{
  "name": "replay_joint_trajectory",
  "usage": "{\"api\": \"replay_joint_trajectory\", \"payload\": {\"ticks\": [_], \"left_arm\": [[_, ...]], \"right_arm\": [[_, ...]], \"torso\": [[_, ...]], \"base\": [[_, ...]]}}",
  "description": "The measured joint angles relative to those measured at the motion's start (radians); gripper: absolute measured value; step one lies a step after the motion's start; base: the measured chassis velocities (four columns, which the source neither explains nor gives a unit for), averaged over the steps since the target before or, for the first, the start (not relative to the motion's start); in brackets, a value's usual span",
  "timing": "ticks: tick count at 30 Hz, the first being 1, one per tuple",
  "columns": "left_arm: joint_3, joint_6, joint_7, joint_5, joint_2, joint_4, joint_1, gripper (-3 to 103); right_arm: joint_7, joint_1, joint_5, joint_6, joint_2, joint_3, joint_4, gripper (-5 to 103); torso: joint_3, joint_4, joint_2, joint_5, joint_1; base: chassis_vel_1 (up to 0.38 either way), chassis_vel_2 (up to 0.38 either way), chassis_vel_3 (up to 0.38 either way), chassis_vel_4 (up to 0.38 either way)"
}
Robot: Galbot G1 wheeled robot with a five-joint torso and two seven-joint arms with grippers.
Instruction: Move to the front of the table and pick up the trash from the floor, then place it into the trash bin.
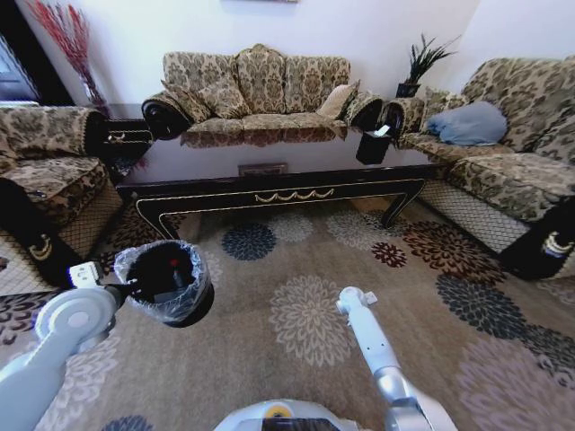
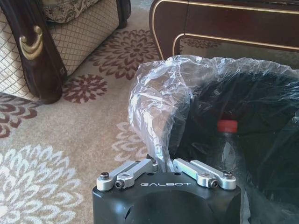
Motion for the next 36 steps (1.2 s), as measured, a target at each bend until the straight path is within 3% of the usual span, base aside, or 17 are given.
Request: {"api": "replay_joint_trajectory", "payload": {"ticks": [6,7,11,20,21,23,26,36], "left_arm": [[0.009,0.000,0.000,0.000,0.007,0.010,-0.013,2],[0.009,0.000,0.000,0.000,0.007,0.010,-0.013,2],[0.011,0.000,0.001,0.000,0.008,0.016,-0.016,2],[0.013,0.000,0.001,0.001,0.008,0.018,-0.016,2],[0.014,0.000,0.002,0.002,0.007,0.018,-0.016,2],[0.014,0.000,0.001,0.004,0.006,0.018,-0.017,2],[0.016,0.000,0.002,0.008,0.002,0.018,-0.017,2],[0.018,0.000,0.003,0.009,-0.005,0.011,-0.015,2]], "right_arm": [[-0.011,-0.010,-0.008,0.008,0.002,0.002,-0.005,71],[-0.011,-0.010,-0.008,0.008,0.002,0.002,-0.005,71],[-0.018,-0.009,-0.026,0.013,0.007,0.000,-0.014,44],[-0.034,-0.013,-0.043,0.018,0.008,-0.003,-0.014,26],[-0.036,-0.016,-0.044,0.018,0.007,-0.005,-0.008,18],[-0.036,-0.019,-0.043,0.018,0.006,-0.006,-0.003,18],[-0.036,-0.033,-0.041,0.017,0.002,-0.010,0.019,3],[-0.021,-0.094,-0.053,0.016,-0.023,-0.063,0.199,0]], "torso": [[0.000,-0.0003,0.000,-0.0003,0.000],[0.000,-0.0003,0.000,-0.0003,0.000],[0.000,-0.0004,0.000,-0.0007,0.000],[0.000,0.0001,0.000,-0.0001,0.000],[0.000,0.0001,0.000,0.0004,0.000],[0.000,0.0004,0.000,0.0006,0.000],[0.000,0.0005,0.000,0.0009,0.000],[0.000,0.0000,0.000,0.0003,0.000]], "base": [[0.000,0.000,0.000,0.000],[0.000,0.000,0.000,0.000],[0.000,0.000,0.000,0.000],[0.000,0.000,0.000,0.000],[0.000,0.000,0.000,0.000],[0.000,0.000,0.000,0.000],[0.000,0.000,0.000,0.000],[0.000,0.000,0.000,0.000]]}}
